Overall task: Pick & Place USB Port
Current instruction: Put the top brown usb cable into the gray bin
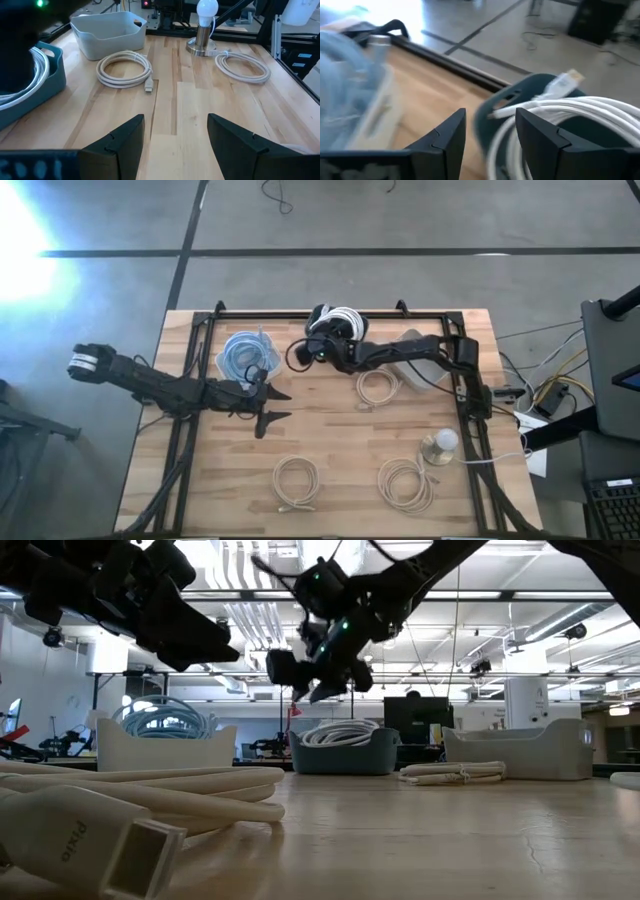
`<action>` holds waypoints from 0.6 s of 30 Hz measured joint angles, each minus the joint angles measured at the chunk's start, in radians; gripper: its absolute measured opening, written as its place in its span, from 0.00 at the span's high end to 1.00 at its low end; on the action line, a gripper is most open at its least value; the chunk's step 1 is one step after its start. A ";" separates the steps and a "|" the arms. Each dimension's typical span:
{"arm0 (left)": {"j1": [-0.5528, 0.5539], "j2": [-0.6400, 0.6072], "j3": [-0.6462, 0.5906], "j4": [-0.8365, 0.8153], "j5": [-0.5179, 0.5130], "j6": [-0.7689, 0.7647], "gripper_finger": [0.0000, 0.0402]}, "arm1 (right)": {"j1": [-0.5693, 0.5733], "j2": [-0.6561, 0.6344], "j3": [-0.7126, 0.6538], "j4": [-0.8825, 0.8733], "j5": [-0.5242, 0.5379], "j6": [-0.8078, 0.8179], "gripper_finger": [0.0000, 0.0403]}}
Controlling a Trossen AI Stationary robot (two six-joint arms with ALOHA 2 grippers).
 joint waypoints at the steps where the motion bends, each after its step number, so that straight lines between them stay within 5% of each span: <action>1: 0.000 0.000 0.000 0.000 0.000 0.000 0.45 | 0.004 -0.012 0.000 -0.006 -0.024 -0.010 0.58; 9: 0.000 0.000 -0.004 0.001 0.000 -0.020 0.45 | 0.095 -0.148 0.000 -0.154 -0.073 -0.105 0.60; 18: 0.000 0.000 -0.004 0.001 0.000 -0.027 0.45 | 0.271 -0.349 -0.002 -0.490 -0.071 -0.024 0.63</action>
